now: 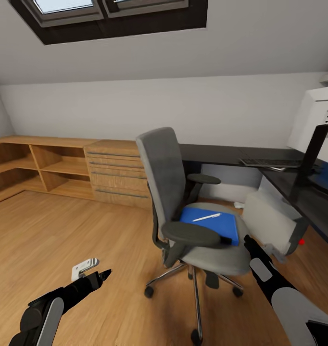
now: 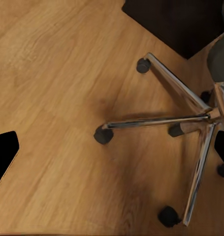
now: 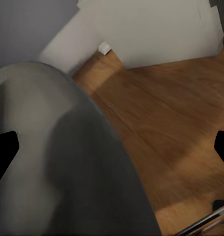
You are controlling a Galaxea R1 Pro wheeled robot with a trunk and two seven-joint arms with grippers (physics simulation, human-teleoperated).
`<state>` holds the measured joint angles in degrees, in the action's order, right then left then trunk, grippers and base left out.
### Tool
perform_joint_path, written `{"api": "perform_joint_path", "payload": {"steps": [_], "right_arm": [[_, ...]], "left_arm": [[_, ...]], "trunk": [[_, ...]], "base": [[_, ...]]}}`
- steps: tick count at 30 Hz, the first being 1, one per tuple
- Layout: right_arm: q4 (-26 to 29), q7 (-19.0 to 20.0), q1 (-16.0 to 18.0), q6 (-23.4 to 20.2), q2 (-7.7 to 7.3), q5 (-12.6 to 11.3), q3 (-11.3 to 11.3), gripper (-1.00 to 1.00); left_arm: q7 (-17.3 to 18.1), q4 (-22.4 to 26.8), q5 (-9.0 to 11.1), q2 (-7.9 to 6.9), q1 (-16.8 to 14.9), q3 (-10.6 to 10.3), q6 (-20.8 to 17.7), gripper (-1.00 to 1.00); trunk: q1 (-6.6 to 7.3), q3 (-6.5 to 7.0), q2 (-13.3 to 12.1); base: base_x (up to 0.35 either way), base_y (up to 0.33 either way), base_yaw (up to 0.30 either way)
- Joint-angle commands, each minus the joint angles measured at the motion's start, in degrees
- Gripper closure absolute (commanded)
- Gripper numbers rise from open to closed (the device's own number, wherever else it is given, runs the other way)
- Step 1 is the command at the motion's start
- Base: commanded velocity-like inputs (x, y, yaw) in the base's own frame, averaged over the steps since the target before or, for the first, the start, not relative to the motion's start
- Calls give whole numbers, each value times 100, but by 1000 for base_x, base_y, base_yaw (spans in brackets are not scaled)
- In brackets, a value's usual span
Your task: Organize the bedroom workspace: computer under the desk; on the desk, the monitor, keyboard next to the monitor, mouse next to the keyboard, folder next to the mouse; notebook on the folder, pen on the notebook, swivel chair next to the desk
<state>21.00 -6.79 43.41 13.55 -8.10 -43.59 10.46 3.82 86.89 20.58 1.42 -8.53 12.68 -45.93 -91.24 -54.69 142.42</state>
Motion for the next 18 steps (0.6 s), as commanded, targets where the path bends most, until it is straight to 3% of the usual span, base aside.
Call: {"api": "perform_joint_path", "payload": {"steps": [1,18], "right_arm": [[0,-4,-2,17,1,-80,-26,-100],[1,-6,-5,17,-11,-81,-10,-100]], "left_arm": [[40,2,-18,7,-6,12,-35,-100],[40,0,-18,9,-9,3,-38,-100]], "trunk": [[1,-6,2],[1,-6,2]], "base": [[0,0,270],[0,0,267]]}}
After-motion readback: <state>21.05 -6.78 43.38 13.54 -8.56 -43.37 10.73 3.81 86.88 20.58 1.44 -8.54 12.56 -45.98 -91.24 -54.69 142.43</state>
